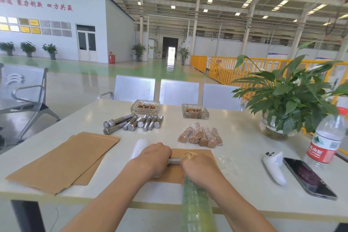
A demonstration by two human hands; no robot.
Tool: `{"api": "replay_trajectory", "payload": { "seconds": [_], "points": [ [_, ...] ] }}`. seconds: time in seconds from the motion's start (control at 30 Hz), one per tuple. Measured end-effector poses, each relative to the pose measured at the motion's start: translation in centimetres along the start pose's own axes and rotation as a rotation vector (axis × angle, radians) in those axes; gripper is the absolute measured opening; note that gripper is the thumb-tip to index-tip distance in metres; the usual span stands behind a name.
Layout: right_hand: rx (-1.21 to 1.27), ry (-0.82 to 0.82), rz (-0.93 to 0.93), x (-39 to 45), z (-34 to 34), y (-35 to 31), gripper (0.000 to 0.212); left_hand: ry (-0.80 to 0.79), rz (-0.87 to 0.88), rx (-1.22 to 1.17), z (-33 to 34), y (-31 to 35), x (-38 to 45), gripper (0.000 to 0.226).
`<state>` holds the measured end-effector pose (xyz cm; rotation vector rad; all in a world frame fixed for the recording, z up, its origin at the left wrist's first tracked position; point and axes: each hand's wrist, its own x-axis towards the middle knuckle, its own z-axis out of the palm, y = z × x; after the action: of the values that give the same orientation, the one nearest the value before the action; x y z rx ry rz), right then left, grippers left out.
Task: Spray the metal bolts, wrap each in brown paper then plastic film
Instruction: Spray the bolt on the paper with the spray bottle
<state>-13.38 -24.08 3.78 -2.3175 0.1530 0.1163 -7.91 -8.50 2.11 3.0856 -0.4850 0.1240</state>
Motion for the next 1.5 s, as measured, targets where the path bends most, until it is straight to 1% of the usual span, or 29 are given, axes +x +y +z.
{"api": "replay_trajectory", "payload": {
  "seconds": [0.07,0.13,0.17,0.3,0.4,0.53,0.6,0.67,0.77,0.83,0.9,1.0,1.03,1.1,1.2,1.27,1.3,1.37,1.43,1.47,1.5],
  "points": [
    [-0.024,0.092,0.020,0.2,-0.8,0.4,0.035,0.001,0.001,-0.010,0.0,0.0,-0.1,0.025],
    [-0.046,0.122,0.038,0.3,-1.8,0.8,0.026,0.002,-0.002,-0.024,-0.1,0.0,-0.2,0.025],
    [-0.042,0.123,0.042,0.4,-2.3,1.1,0.024,-0.001,-0.002,-0.031,-0.1,0.0,-0.2,0.025],
    [0.008,0.200,0.055,1.0,-5.3,2.0,0.039,-0.014,0.001,-0.043,-0.1,-0.1,-0.3,0.024],
    [0.084,0.282,-0.009,1.2,-9.0,1.9,0.031,-0.029,0.005,-0.034,-0.3,-0.2,-0.2,0.022],
    [0.152,0.452,-0.124,2.0,-14.1,1.5,0.032,-0.058,-0.001,-0.021,-0.5,-0.3,0.1,0.023],
    [0.109,0.548,-0.151,2.8,-15.7,1.7,0.037,-0.064,0.002,-0.011,-0.6,-0.3,0.3,0.024],
    [0.033,0.625,-0.131,3.8,-16.6,2.2,0.043,-0.070,0.004,-0.005,-0.7,-0.3,0.5,0.026],
    [-0.017,0.688,-0.108,5.2,-16.8,3.7,0.044,-0.086,0.003,0.001,-0.7,-0.4,0.7,0.028],
    [-0.017,0.703,-0.085,6.0,-16.8,4.8,0.044,-0.111,-0.002,0.002,-0.8,-0.5,1.1,0.032],
    [-0.027,0.668,-0.023,6.6,-16.7,5.9,0.047,-0.141,-0.017,-0.013,-1.1,-0.7,1.7,0.037],
    [-0.128,0.535,0.145,7.1,-16.9,7.1,0.060,-0.124,-0.038,-0.083,-1.8,-1.4,3.6,0.046],
    [-0.167,0.489,0.187,7.2,-17.0,7.5,0.062,-0.109,-0.041,-0.099,-2.0,-1.5,4.3,0.048],
    [-0.209,0.434,0.224,7.5,-16.8,8.2,0.058,-0.112,-0.041,-0.094,-2.0,-1.7,5.5,0.047],
    [-0.145,0.486,0.188,8.2,-16.3,8.9,0.040,-0.168,-0.059,-0.072,-1.4,-1.5,6.9,0.039],
    [-0.045,0.520,0.137,8.3,-15.8,8.9,0.036,-0.179,-0.068,-0.066,-1.1,-1.5,7.4,0.036],
    [-0.005,0.527,0.125,8.3,-15.6,8.9,0.037,-0.178,-0.070,-0.069,-1.0,-1.5,7.6,0.035],
    [0.042,0.515,0.141,8.2,-15.4,8.8,0.044,-0.176,-0.069,-0.086,-0.9,-1.7,7.8,0.032],
    [0.008,0.500,0.205,7.6,-15.2,8.8,0.054,-0.155,-0.070,-0.131,-0.9,-1.9,7.9,0.024],
    [-0.039,0.526,0.245,7.0,-15.2,8.9,0.059,-0.141,-0.062,-0.157,-1.0,-2.0,8.0,0.018],
    [-0.083,0.595,0.261,6.3,-15.3,9.0,0.061,-0.130,-0.043,-0.180,-1.0,-2.1,8.1,0.013]
  ]
}}
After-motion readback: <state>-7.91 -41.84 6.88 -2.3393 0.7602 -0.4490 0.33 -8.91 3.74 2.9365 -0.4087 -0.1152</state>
